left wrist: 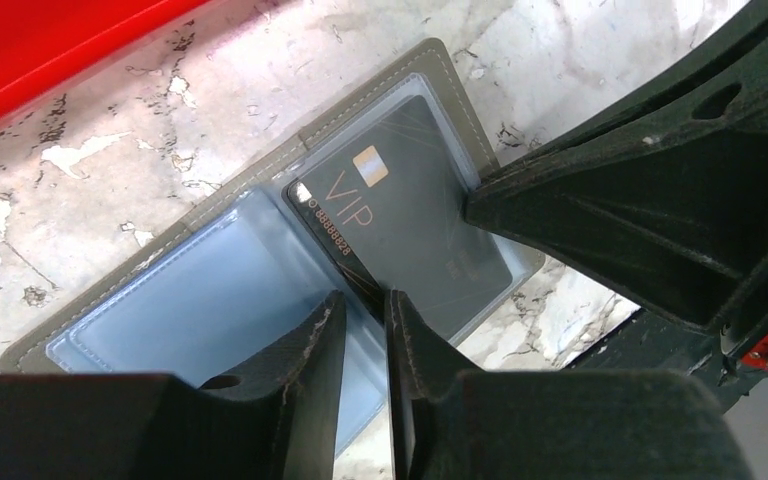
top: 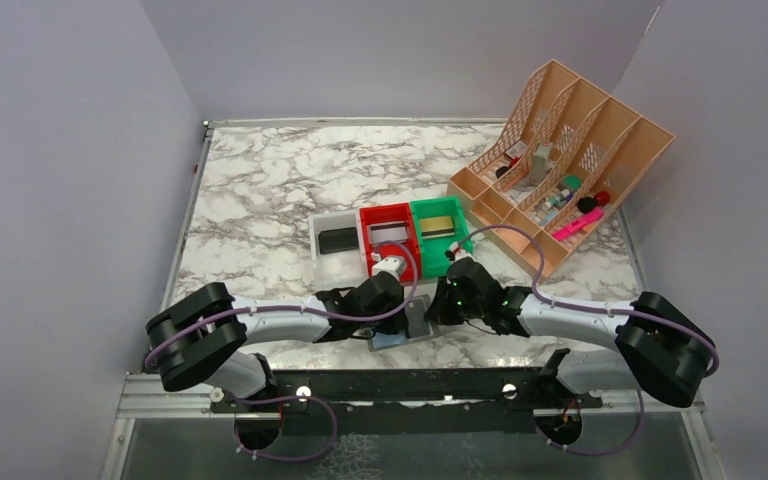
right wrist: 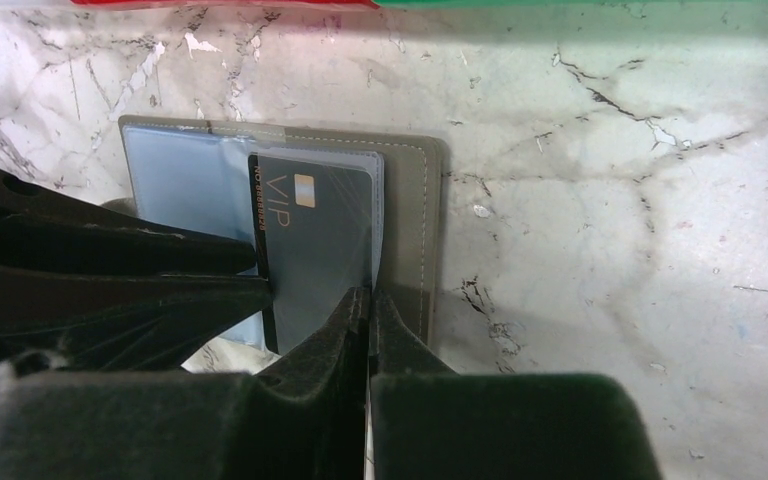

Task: Take the credit cards out of the card holder

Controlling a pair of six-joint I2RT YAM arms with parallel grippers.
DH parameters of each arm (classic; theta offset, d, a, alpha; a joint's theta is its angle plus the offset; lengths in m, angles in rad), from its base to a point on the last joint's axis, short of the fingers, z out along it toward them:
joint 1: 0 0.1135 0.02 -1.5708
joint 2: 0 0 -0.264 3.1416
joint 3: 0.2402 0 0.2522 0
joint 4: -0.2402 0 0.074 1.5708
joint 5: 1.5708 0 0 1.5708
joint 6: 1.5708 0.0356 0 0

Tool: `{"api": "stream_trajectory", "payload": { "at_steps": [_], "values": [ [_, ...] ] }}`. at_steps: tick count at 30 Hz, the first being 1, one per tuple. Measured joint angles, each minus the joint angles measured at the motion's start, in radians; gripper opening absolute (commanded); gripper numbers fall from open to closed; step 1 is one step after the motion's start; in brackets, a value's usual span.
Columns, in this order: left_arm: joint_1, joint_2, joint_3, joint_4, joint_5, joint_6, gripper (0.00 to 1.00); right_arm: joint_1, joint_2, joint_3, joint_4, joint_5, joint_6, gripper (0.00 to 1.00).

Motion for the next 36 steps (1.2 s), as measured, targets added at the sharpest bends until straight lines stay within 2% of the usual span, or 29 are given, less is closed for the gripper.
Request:
{"api": "stream_trajectory", "payload": {
  "at_steps": [6, 8, 11, 16, 25, 36],
  "values": [
    [-0.002, 0.0, -0.013, 0.02, -0.018, -0.05, 0.2, 0.0, 0.001, 0.0, 0.0, 0.0, -0.003, 0.01],
    [-0.002, -0.001, -0.055, 0.099, -0.031, -0.117, 0.2, 0.0, 0.002, 0.0, -0.001, 0.001, -0.004, 0.01],
    [-0.002, -0.001, -0.063, 0.114, -0.032, -0.135, 0.21, -0.001, 0.004, 0.0, -0.001, 0.001, -0.005, 0.01],
    [-0.002, -0.016, -0.113, 0.187, -0.049, -0.197, 0.34, -0.004, 0.008, 0.0, -0.001, 0.001, -0.008, 0.02],
    [-0.006, -0.048, -0.13, 0.178, -0.08, -0.234, 0.39, -0.004, 0.007, 0.0, -0.006, 0.002, -0.002, 0.18],
    [-0.006, -0.066, -0.092, 0.086, -0.082, -0.159, 0.49, -0.004, -0.106, 0.0, -0.013, -0.005, -0.002, 0.19]
  ]
}}
